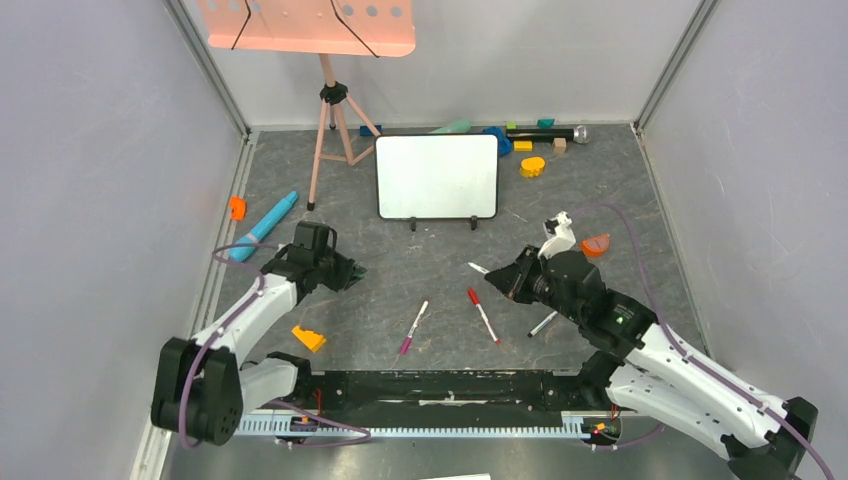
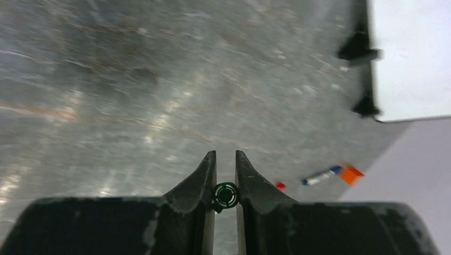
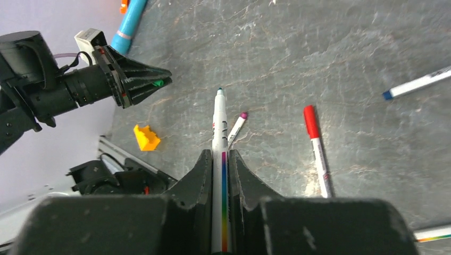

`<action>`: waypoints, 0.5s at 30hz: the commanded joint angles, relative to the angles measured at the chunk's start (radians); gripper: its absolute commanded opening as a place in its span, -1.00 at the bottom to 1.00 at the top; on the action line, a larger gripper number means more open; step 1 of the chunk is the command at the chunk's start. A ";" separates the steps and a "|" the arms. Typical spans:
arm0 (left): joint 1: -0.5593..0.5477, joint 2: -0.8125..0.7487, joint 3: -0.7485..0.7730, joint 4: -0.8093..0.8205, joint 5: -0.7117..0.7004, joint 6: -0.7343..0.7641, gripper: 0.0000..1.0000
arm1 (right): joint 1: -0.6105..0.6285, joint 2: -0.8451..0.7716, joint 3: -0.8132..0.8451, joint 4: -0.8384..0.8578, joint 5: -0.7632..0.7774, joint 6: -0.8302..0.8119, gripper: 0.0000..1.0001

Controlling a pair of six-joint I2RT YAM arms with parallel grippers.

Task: Write a sentence on the whiteboard
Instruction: Place the pen cap at the center of the board.

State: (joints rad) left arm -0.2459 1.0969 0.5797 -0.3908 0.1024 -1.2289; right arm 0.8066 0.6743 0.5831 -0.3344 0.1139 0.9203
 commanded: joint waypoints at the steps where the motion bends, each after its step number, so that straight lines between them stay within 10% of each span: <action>1: 0.001 0.112 0.048 -0.057 -0.083 0.151 -0.96 | -0.007 0.089 0.168 -0.136 0.063 -0.215 -1.00; 7: -0.006 0.186 0.095 -0.126 -0.129 0.219 -0.92 | -0.015 0.198 0.306 -0.241 0.020 -0.357 -1.00; 15: -0.006 0.203 0.148 -0.214 -0.135 0.264 0.12 | -0.056 0.216 0.296 -0.239 -0.100 -0.432 -1.00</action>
State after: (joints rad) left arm -0.2485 1.2854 0.6731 -0.5507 -0.0086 -1.0374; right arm 0.7723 0.8745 0.8516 -0.5625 0.0818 0.5686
